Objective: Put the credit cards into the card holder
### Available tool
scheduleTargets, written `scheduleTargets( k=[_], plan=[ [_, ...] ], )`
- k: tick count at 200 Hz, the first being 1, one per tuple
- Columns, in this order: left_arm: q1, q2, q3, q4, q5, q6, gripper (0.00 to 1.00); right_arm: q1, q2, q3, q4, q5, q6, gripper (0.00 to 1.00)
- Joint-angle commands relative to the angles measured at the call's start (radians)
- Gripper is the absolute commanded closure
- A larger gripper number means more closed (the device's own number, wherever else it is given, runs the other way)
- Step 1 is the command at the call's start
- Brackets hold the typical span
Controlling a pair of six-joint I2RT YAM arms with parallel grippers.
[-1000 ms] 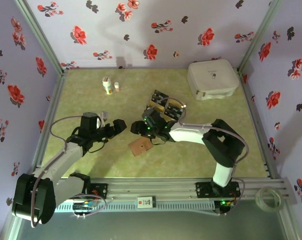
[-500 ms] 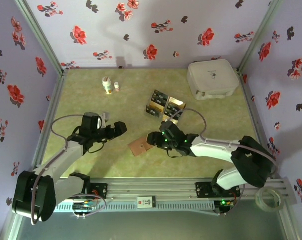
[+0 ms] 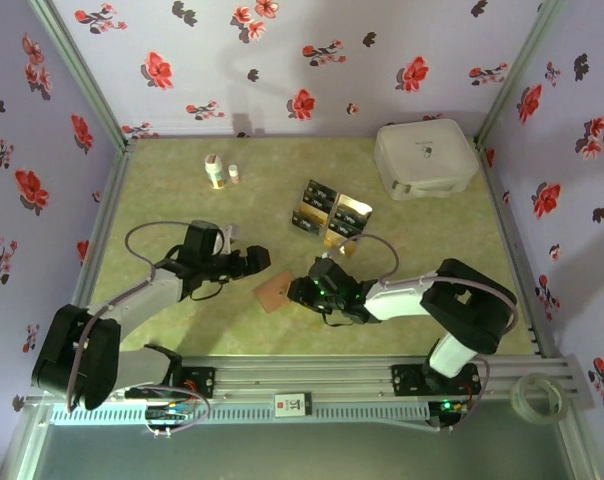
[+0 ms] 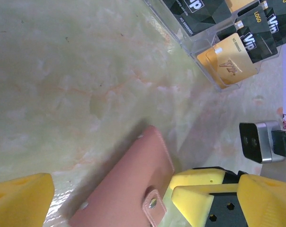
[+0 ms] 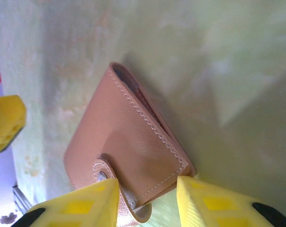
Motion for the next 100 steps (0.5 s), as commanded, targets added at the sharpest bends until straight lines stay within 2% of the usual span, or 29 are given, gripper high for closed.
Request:
scheduleTargets(
  k=[1,67,100],
  plan=[
    [-0.008,0.007,-0.003,0.055,-0.002,0.005,0.0,-0.008,0.045,0.028,0.082,0.004,0.028,0.66],
    [-0.007,-0.004,-0.075,0.113,-0.035,-0.034,0.0,-0.12,0.218,0.244,0.101,-0.142,-0.023,0.68],
    [-0.008,-0.014,-0.104,0.138,-0.053,-0.058,0.0,-0.137,0.185,0.263,0.043,-0.152,-0.063,0.64]
  ],
)
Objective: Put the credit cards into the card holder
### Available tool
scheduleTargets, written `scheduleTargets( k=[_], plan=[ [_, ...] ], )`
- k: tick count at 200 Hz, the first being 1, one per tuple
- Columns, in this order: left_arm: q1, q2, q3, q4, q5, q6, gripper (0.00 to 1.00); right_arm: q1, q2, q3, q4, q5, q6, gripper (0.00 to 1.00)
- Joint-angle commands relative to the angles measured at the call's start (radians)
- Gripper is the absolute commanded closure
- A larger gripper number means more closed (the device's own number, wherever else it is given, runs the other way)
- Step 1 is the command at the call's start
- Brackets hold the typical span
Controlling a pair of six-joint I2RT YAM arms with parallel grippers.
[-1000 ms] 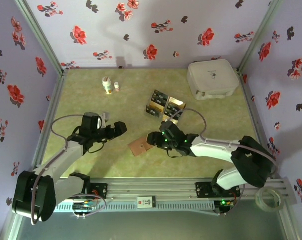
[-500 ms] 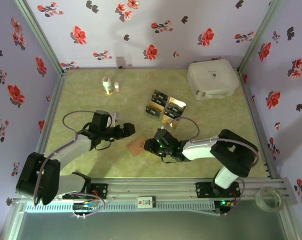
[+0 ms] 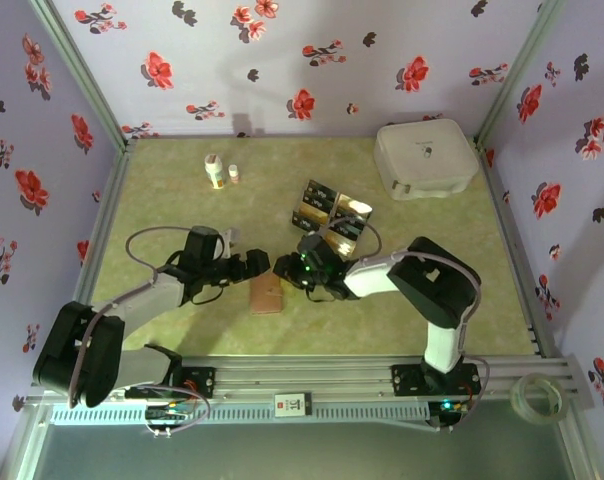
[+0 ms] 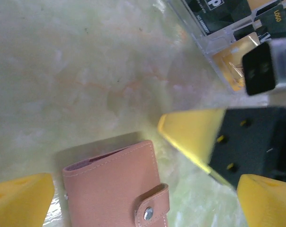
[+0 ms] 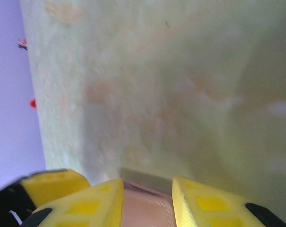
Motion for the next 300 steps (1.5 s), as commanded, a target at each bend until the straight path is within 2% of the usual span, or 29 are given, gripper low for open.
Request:
scheduleTargets(
  k=[1,37,90,138,208,258,300],
  plan=[
    [-0.008,-0.018,-0.026,0.05,-0.025,-0.03,0.0,-0.008,-0.035,0.01,-0.014,-0.023,-0.051,0.63],
    [-0.008,-0.044,-0.047,0.055,-0.037,-0.046,0.0,0.013,-0.171,-0.102,-0.095,0.017,-0.076,0.59],
    [-0.008,-0.081,-0.043,0.002,-0.065,-0.054,0.0,0.139,-0.267,-0.144,-0.217,0.075,-0.093,0.6],
    [-0.008,-0.055,-0.02,-0.052,-0.079,-0.037,0.0,0.212,-0.261,-0.155,-0.231,0.136,-0.066,0.6],
    [-0.008,-0.038,-0.003,-0.089,-0.085,-0.014,0.03,0.236,-0.205,-0.158,-0.181,0.133,-0.042,0.6],
    [-0.01,-0.004,0.002,-0.066,-0.05,-0.012,0.11,0.237,-0.149,-0.131,-0.109,0.106,-0.026,0.66],
    [-0.018,0.039,-0.008,-0.009,-0.017,-0.029,0.2,0.233,-0.125,-0.145,-0.06,0.111,-0.005,0.87]
  ],
)
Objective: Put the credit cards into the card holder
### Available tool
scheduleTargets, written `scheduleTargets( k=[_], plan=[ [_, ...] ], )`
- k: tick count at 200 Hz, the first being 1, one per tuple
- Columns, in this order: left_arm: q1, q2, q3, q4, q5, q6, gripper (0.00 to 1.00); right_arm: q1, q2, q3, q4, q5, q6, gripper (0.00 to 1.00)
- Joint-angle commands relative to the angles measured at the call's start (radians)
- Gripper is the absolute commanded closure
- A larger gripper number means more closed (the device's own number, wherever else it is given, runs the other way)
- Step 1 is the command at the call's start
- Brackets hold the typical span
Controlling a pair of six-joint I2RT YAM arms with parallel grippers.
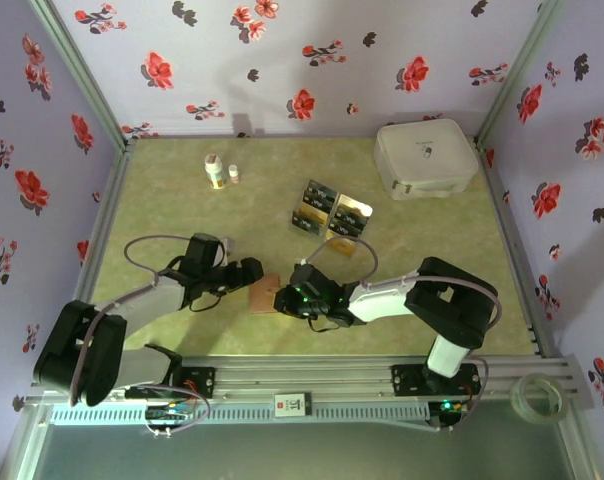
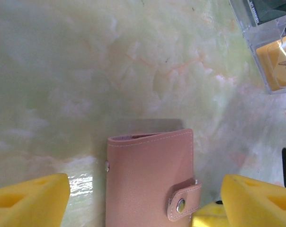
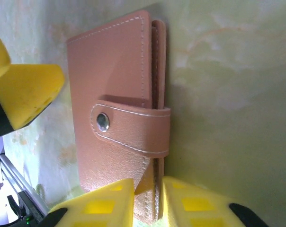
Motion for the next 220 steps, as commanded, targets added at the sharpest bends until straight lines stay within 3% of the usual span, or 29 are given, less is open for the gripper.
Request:
scheduleTargets(
  k=[1,14,69,122,188,220],
  plan=[
    [-0.014,0.024,0.01,0.05,0.038,0.007,0.2,0.005,0.023,0.009,0.06,0.004,0.019,0.88],
    [-0.02,0.04,0.003,0.085,0.053,-0.007,0.22,0.004,0.032,0.004,0.073,0.004,0.026,0.92],
    [-0.044,0.118,-0.019,0.219,0.096,-0.063,0.38,-0.004,0.064,-0.012,0.112,0.004,0.042,0.93],
    [-0.044,0.075,-0.061,0.275,0.106,-0.082,0.52,-0.019,0.08,-0.044,0.153,0.005,0.055,0.93],
    [-0.044,0.064,-0.07,0.306,0.104,-0.103,0.92,-0.021,0.051,-0.044,0.147,-0.003,0.046,0.91],
    [-0.044,0.01,-0.049,0.28,0.104,-0.101,1.0,-0.023,-0.097,-0.02,-0.031,0.051,-0.026,0.84]
  ],
)
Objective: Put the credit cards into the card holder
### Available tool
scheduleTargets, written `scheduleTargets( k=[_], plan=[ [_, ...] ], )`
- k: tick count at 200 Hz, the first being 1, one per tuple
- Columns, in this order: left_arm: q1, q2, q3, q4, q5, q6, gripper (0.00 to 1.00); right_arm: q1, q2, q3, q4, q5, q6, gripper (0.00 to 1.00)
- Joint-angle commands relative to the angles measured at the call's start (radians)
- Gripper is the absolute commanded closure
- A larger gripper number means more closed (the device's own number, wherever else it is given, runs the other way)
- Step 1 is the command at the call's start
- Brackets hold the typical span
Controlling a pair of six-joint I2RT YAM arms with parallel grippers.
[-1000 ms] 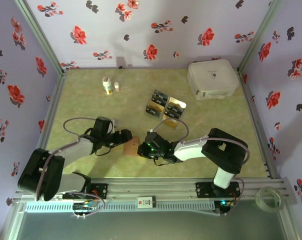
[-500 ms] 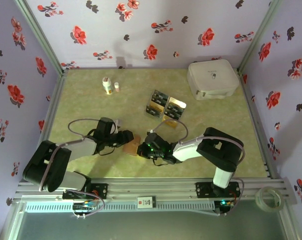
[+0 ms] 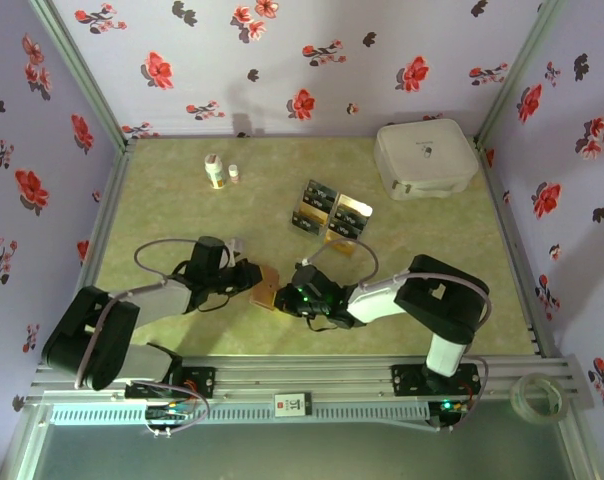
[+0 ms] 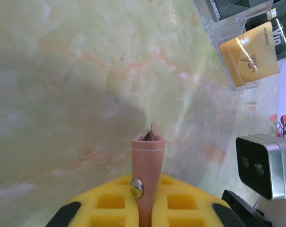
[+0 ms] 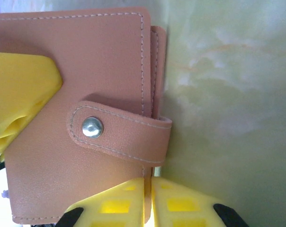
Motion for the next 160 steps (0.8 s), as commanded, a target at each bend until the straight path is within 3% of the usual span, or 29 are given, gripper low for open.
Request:
scheduleTargets(
  k=[1,16,32,59,92,160],
  plan=[
    [-0.008,-0.061,0.014,0.009,0.017,-0.006,1.0,-0.007,-0.13,0.015,-0.157,0.052,-0.06,0.84],
    [-0.008,-0.095,0.027,-0.004,0.017,-0.006,1.0,-0.006,-0.208,0.056,-0.306,0.103,-0.122,0.76],
    [-0.008,-0.127,0.042,-0.015,0.014,-0.016,1.0,-0.007,-0.269,0.114,-0.464,0.166,-0.192,0.61],
    [-0.008,-0.165,0.069,-0.028,-0.002,-0.051,1.0,-0.01,-0.3,0.24,-0.642,0.247,-0.298,0.42],
    [-0.008,-0.196,0.094,-0.026,-0.033,-0.126,1.0,-0.009,-0.254,0.365,-0.731,0.295,-0.386,0.36],
    [-0.007,-0.242,0.114,-0.013,-0.052,-0.22,1.0,-0.011,-0.131,0.496,-0.743,0.342,-0.452,0.36]
  ],
)
